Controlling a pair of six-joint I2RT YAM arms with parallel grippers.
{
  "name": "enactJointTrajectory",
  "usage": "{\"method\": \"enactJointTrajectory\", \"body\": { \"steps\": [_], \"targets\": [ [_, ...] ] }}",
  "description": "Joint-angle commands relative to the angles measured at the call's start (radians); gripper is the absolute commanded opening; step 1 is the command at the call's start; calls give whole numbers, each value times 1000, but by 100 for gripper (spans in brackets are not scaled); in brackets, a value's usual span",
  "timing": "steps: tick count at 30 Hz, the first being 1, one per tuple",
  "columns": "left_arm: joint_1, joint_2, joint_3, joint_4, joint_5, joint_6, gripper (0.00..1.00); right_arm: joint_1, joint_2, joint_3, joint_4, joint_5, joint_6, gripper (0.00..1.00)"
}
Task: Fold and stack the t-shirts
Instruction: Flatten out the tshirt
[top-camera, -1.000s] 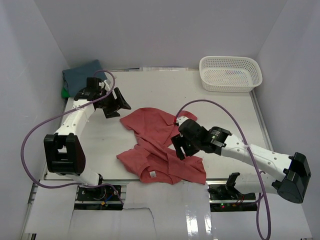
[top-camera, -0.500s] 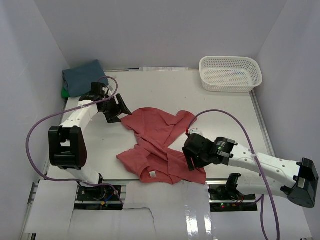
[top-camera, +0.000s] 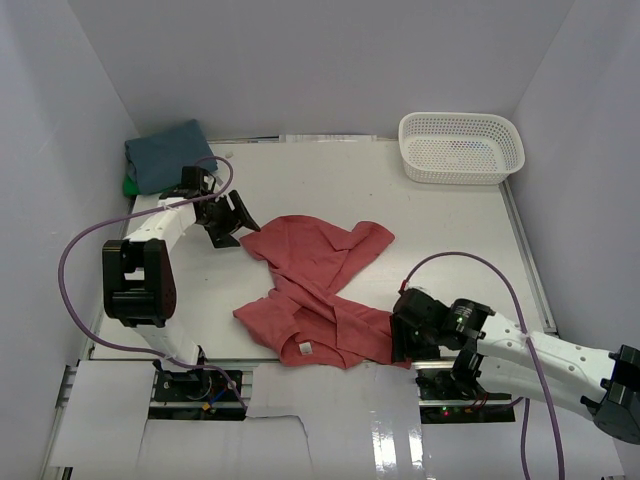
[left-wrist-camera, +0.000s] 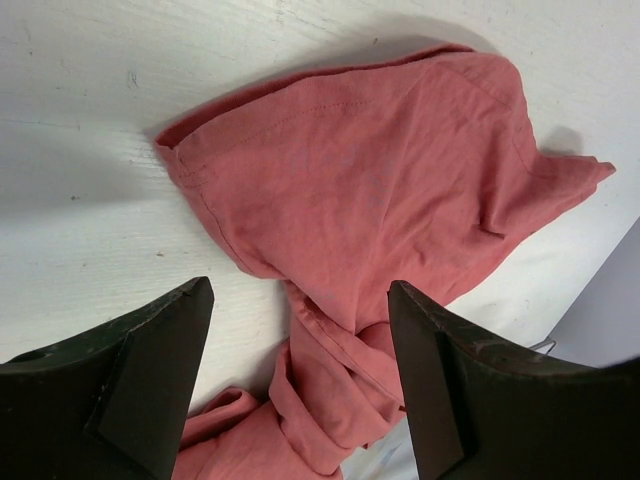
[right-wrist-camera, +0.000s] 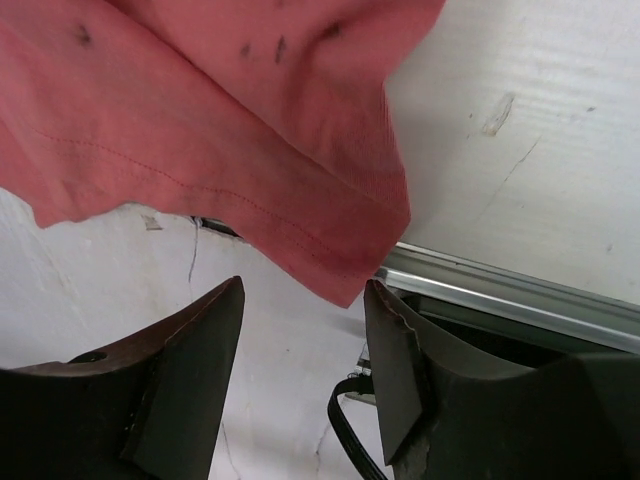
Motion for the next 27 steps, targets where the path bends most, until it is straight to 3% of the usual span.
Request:
{"method": "enactJointTrajectory", "body": {
  "steps": [1, 17, 22, 24, 27],
  "targets": [
    [14, -18, 33, 9, -5, 10, 81, -4, -29, -49, 58, -102, 73, 58],
    [20, -21, 31, 9, -16, 27, 81, -4, -38, -93, 54, -84, 136, 58],
    [20, -21, 33, 8, -14, 28, 81, -6, -17, -86, 54, -50, 156, 48],
    [20, -21, 33, 9, -16, 31, 81, -6, -13, -83, 52, -49, 164, 24],
    [20, -21, 31, 9, -17, 33, 81, -7, -20, -80, 49, -31, 176, 20]
  ]
}}
